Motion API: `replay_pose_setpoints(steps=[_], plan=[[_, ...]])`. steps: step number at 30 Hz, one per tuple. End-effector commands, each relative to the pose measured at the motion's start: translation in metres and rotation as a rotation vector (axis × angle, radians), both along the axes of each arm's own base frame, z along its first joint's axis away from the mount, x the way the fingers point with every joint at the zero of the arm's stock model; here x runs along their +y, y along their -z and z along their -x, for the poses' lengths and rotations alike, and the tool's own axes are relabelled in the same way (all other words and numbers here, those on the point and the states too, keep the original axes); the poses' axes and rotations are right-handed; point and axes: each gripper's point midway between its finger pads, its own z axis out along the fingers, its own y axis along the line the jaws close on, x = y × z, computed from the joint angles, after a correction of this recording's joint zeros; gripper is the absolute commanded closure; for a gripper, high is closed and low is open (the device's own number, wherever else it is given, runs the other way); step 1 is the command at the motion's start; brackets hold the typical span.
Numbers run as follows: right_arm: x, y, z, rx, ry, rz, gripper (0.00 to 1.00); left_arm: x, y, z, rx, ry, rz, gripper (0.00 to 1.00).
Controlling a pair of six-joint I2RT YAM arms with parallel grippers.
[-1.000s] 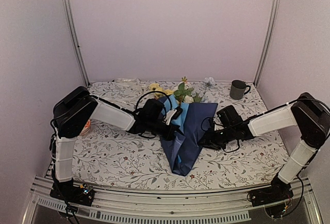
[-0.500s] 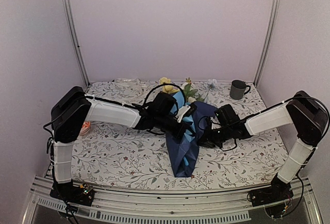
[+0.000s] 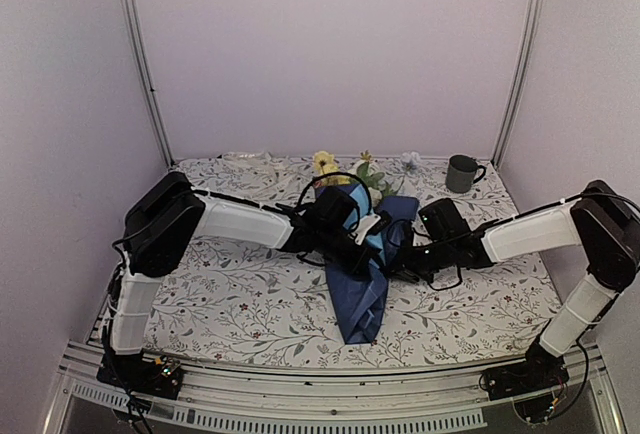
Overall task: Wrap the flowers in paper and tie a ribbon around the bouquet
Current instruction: Fold the 2/3-folded wrapping paper at the center of the board.
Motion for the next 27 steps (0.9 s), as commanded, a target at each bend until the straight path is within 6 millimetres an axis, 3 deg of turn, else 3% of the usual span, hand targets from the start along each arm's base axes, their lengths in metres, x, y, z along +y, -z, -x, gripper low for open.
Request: replay_pose_setpoints(steps=[1, 10, 15, 21, 27], plan=[[-0.006, -0.02, -0.004, -0.054, 0.047, -0.013, 0.94, 0.003, 0.036, 0.017, 0.084, 0.008, -0.074, 1.0], [-0.032, -0.037, 0.002, -0.094, 0.132, 0.034, 0.75, 0.008, 0.038, 0.012, 0.098, -0.01, -0.069, 1.0], [-0.011, -0.051, 0.023, -0.101, -0.011, -0.045, 0.6, 0.007, 0.035, 0.008, 0.104, -0.015, -0.05, 1.0], [0.022, -0.065, 0.053, -0.072, -0.124, -0.118, 0.32, 0.007, 0.035, 0.006, 0.109, -0.019, -0.047, 1.0], [0.035, -0.055, 0.066, -0.056, -0.191, -0.101, 0.35, 0.009, 0.035, 0.006, 0.113, -0.018, -0.047, 1.0]])
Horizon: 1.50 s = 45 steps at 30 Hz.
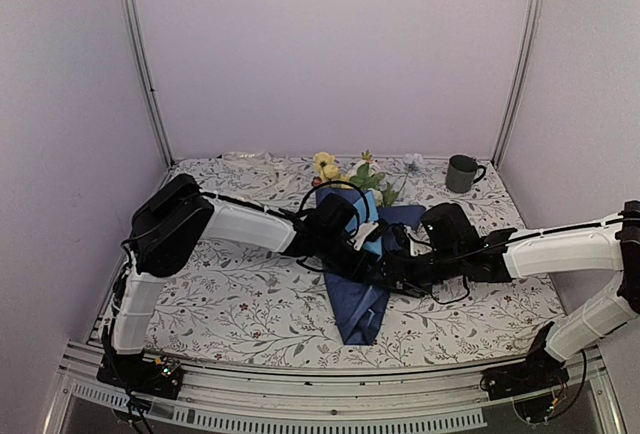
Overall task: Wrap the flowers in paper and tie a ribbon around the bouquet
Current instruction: Fold the 2/3-folded wrapping paper at the center of the board, then pass from the left arm to the right, then adjust the folded bouquet at the center of the board.
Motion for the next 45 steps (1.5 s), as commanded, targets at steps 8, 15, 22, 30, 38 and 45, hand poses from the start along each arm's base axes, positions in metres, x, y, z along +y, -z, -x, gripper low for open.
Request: replay_pose_setpoints(steps=[8, 15, 22, 30, 38, 45], plan=[[0.008, 0.0, 0.003, -0.001, -0.029, -0.005, 0.84, 0.007, 0.009, 0.002, 0.024, 0.001, -0.018, 1.0], [0.005, 0.001, 0.007, 0.007, -0.017, -0.028, 1.0, 0.01, 0.002, -0.006, -0.006, -0.011, -0.015, 0.82], [0.005, 0.001, 0.006, 0.011, -0.007, -0.035, 1.0, 0.009, -0.073, -0.024, -0.191, -0.008, 0.099, 0.48], [-0.003, 0.013, 0.012, 0.041, 0.021, -0.027, 1.0, 0.025, -0.182, -0.03, -0.435, 0.012, 0.258, 0.34], [-0.002, 0.016, 0.009, 0.043, 0.026, -0.023, 1.0, 0.056, -0.197, 0.068, -0.636, 0.242, 0.288, 0.65], [0.004, 0.013, 0.004, 0.031, 0.016, -0.024, 1.0, 0.042, -0.124, 0.165, -0.826, 0.532, 0.092, 0.64]])
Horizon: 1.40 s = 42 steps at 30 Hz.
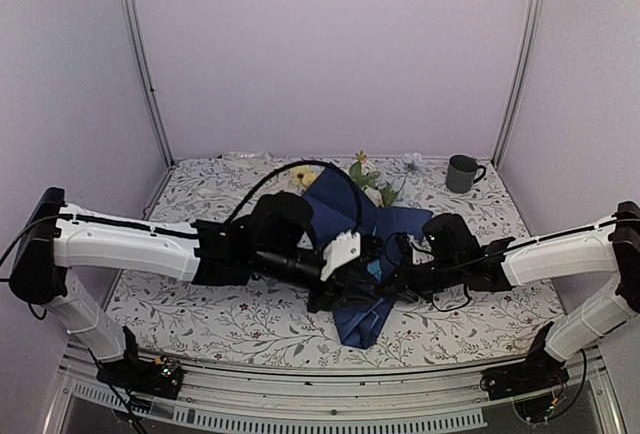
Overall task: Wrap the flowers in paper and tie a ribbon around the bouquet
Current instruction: Adjust the folded bouquet at the center of the board.
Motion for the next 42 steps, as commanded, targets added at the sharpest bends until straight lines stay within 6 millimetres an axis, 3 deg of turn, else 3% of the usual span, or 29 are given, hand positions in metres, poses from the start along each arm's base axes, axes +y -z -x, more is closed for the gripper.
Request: replay_pose_setpoints(steps=[1, 5, 9, 13, 18, 23, 33, 37, 42], plan=[[0.008, -0.006, -0.006, -0.019, -0.008, -0.009, 1.0, -0.007, 0.053, 0.031, -0.247, 0.079, -0.166, 0.64], [0.008, -0.005, -0.007, -0.018, -0.008, -0.003, 1.0, -0.03, 0.063, 0.012, -0.192, -0.056, -0.22, 0.63], [0.007, -0.005, -0.008, -0.023, 0.001, 0.001, 1.0, -0.031, 0.082, -0.002, -0.254, -0.199, -0.238, 0.55], [0.007, -0.006, -0.008, -0.022, 0.001, 0.0, 1.0, -0.021, 0.096, -0.031, -0.36, -0.427, -0.308, 0.36], [0.008, -0.006, -0.008, -0.021, -0.001, -0.001, 1.0, -0.009, 0.098, -0.038, -0.392, -0.553, -0.3, 0.22], [0.009, -0.005, -0.007, -0.013, -0.006, 0.0, 1.0, 0.008, 0.121, -0.05, -0.405, -0.662, -0.386, 0.17], [0.003, -0.014, -0.007, -0.029, 0.013, 0.003, 1.0, 0.025, 0.159, -0.033, -0.261, -0.598, -0.457, 0.22], [-0.002, -0.008, -0.004, -0.017, 0.019, 0.024, 1.0, 0.024, 0.168, -0.028, -0.191, -0.554, -0.455, 0.25], [-0.021, 0.01, 0.003, 0.017, 0.079, 0.059, 1.0, 0.016, 0.169, -0.01, -0.145, -0.422, -0.426, 0.25]])
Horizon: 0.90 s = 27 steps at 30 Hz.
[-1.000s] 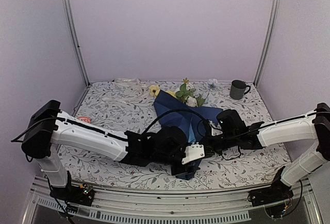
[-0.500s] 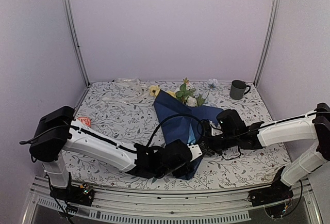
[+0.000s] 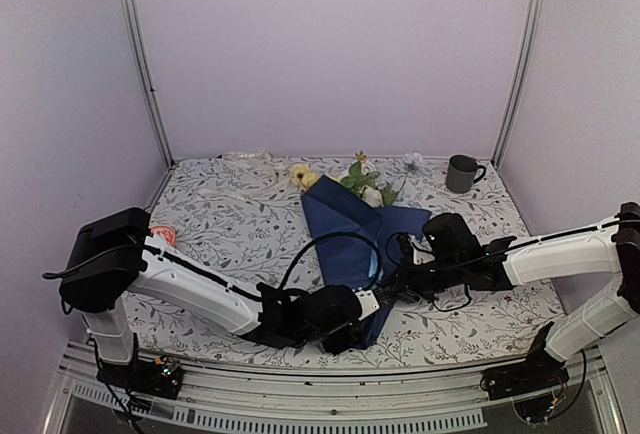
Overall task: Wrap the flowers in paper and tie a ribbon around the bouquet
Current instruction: Adjust the folded bouquet at the center of the board.
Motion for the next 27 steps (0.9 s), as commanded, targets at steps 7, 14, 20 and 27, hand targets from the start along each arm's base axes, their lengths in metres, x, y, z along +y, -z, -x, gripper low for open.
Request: replay_pose_setpoints(steps=[7, 14, 20, 27], plan=[[-0.041, 0.051, 0.026, 0.114, 0.126, 0.054, 1.0, -0.005, 0.009, 0.023, 0.131, 0.149, 0.014, 0.25], [-0.047, 0.07, 0.034, 0.157, 0.122, 0.095, 1.0, -0.017, -0.029, 0.058, 0.205, 0.384, 0.108, 0.25], [-0.052, 0.074, 0.037, 0.168, 0.133, 0.102, 1.0, -0.012, -0.079, 0.05, 0.353, 0.475, 0.308, 0.4], [-0.049, 0.072, 0.036, 0.169, 0.13, 0.097, 1.0, -0.023, -0.035, -0.004, 0.334, 0.29, 0.181, 0.65]])
